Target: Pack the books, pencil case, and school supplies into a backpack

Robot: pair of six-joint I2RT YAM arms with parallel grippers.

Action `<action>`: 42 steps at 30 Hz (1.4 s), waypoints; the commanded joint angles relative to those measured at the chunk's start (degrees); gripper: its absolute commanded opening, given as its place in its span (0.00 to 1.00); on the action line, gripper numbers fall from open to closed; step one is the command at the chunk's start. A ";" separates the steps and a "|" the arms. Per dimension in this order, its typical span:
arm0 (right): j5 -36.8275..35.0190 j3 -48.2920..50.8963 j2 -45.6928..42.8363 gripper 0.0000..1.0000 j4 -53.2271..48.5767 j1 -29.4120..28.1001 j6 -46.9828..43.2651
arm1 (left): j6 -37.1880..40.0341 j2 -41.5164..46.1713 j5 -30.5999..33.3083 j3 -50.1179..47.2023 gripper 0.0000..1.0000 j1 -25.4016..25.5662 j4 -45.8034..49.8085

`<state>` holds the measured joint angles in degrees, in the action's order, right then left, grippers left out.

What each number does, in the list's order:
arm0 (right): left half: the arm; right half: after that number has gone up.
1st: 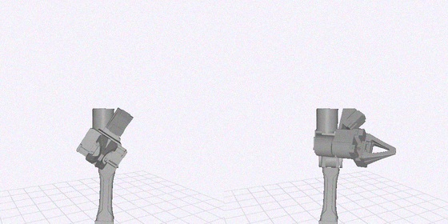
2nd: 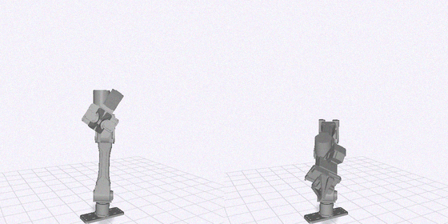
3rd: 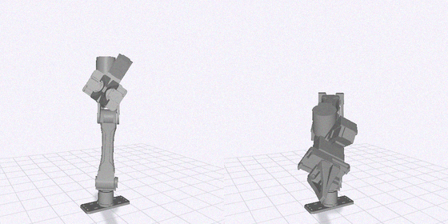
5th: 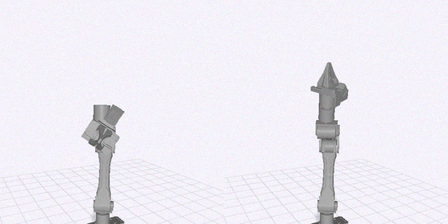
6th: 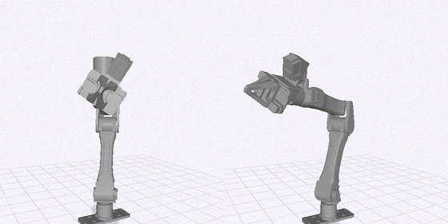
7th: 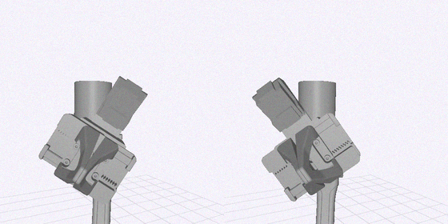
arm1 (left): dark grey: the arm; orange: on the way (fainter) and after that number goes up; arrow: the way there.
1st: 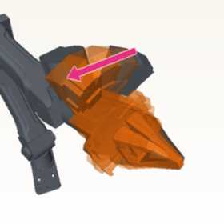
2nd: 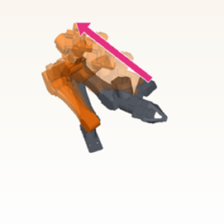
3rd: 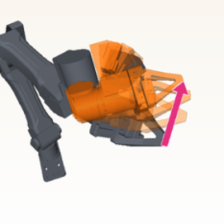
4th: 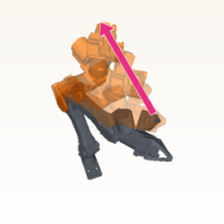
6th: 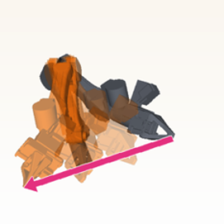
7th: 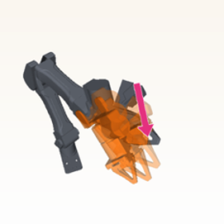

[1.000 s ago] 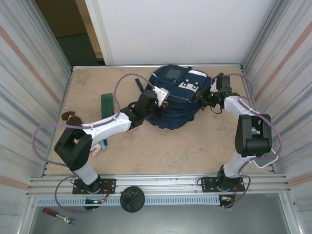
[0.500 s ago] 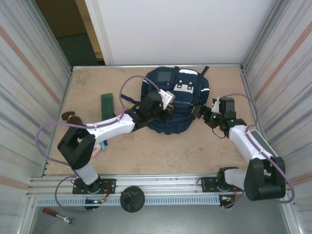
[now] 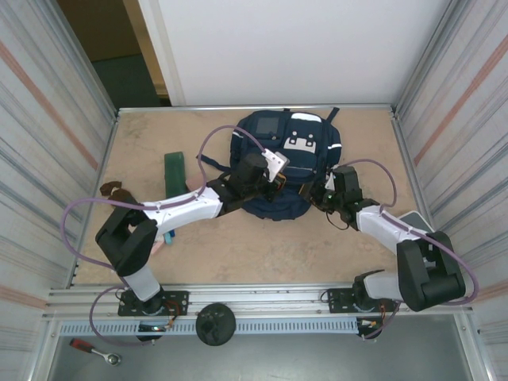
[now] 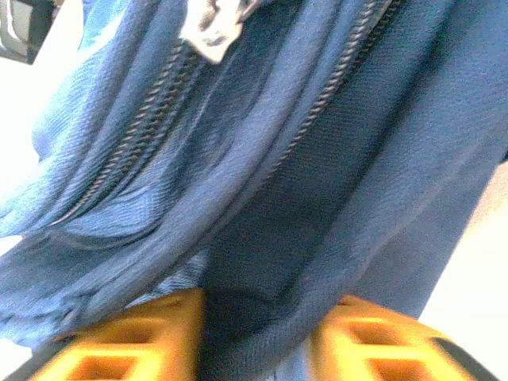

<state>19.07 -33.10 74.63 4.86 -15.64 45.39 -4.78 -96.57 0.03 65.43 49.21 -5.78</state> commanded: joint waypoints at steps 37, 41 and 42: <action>7.67 4.06 -14.24 0.54 -11.81 17.71 -2.17 | -3.68 1.78 -5.66 -1.98 0.00 -2.11 -6.96; 3.67 8.20 -19.97 0.61 -10.13 14.20 -0.02 | -3.57 0.48 -6.02 -1.10 0.00 -1.33 -6.96; 3.21 8.56 -20.25 0.61 -9.25 13.67 0.24 | -3.57 0.35 -6.15 -1.09 0.00 -1.23 -6.96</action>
<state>24.82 -25.52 56.40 -6.98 -0.56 42.78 -7.64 -95.92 -4.97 61.65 47.24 -10.13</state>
